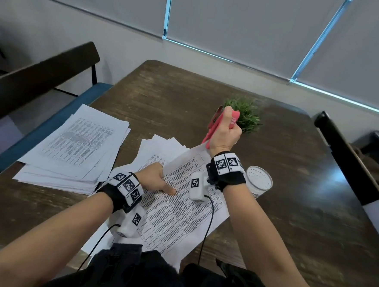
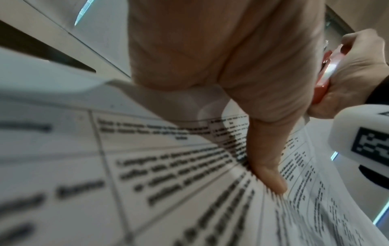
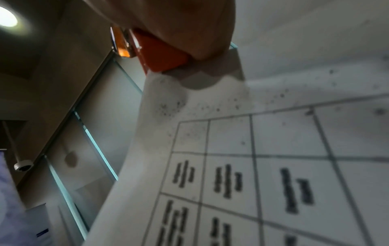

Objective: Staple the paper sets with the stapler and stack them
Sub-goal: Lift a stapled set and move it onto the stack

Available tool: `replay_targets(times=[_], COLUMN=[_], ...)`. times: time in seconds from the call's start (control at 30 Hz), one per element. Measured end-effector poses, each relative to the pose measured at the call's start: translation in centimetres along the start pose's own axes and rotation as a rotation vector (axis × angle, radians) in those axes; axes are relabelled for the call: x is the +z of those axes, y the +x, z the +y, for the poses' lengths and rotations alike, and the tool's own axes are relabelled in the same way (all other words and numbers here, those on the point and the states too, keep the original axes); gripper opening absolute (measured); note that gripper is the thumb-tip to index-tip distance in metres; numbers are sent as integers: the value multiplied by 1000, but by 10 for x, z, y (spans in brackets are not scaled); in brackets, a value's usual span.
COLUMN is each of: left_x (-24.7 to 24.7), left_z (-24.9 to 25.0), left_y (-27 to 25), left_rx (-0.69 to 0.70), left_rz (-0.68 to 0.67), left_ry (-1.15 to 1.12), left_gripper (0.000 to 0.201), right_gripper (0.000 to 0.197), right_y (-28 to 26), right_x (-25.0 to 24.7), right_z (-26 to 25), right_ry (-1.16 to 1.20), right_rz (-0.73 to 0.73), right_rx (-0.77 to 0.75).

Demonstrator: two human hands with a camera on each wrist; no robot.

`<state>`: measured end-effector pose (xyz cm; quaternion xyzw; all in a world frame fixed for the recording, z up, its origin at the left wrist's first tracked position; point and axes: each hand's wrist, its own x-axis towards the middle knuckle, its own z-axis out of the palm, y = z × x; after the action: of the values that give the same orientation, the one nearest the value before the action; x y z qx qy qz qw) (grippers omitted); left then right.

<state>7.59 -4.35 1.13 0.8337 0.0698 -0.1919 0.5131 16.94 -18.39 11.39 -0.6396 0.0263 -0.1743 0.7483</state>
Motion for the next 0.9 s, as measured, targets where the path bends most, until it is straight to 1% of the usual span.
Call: replay_targets(times=[0.07,0.13,0.2,0.23,0.3,0.37,0.4,0.43,0.5,0.57,0.6,0.67,0.73,0.83,0.9], left_x=[0,-2,-6,-9,-20,-32,-39,-45,-59,-74,-82,-98,-110,-124,-132], left_z=[-5,-8,-9,-9,-11,-17,-21,-25,-34,-43,-48,-59,-66,-73,-74], left_y=[1,2,5,5,6,8,7,7,8,8,8,8,7,8,10], left_rx=[-5,-4,4,3,5,6,5,-5,-31,-41,-40,-42,-42,-36,-28], left_rz=[1,4,21,42,105,161,185,217,295,394,437,487,508,513,517], left_ry=[4,-2,-4,1,8,16,13,10,-6,-38,-57,-97,-118,-131,-137], left_gripper=[30,29,20,15,25,31,30,27,29,32,33,34,35,35,33], right_gripper=[59,53,46,42,33,27,29,34,49,58,58,55,51,48,43], right_y=[-1,2,8,11,18,24,26,27,26,22,20,11,2,-7,-11], right_x=[2,4,6,6,7,3,0,-4,-10,-13,-14,-15,-11,-3,4], right_z=[4,6,10,12,17,24,30,37,56,81,96,121,142,163,167], right_ry=[-45,-79,-93,-101,-143,-189,-231,-296,-431,-538,-598,-735,-851,-983,-1044], right_rz=[15,68,85,82,108,164,193,218,231,199,160,36,-66,-137,-187], right_rx=[1,48,120,131,102,73,80,111,254,422,482,559,577,548,523])
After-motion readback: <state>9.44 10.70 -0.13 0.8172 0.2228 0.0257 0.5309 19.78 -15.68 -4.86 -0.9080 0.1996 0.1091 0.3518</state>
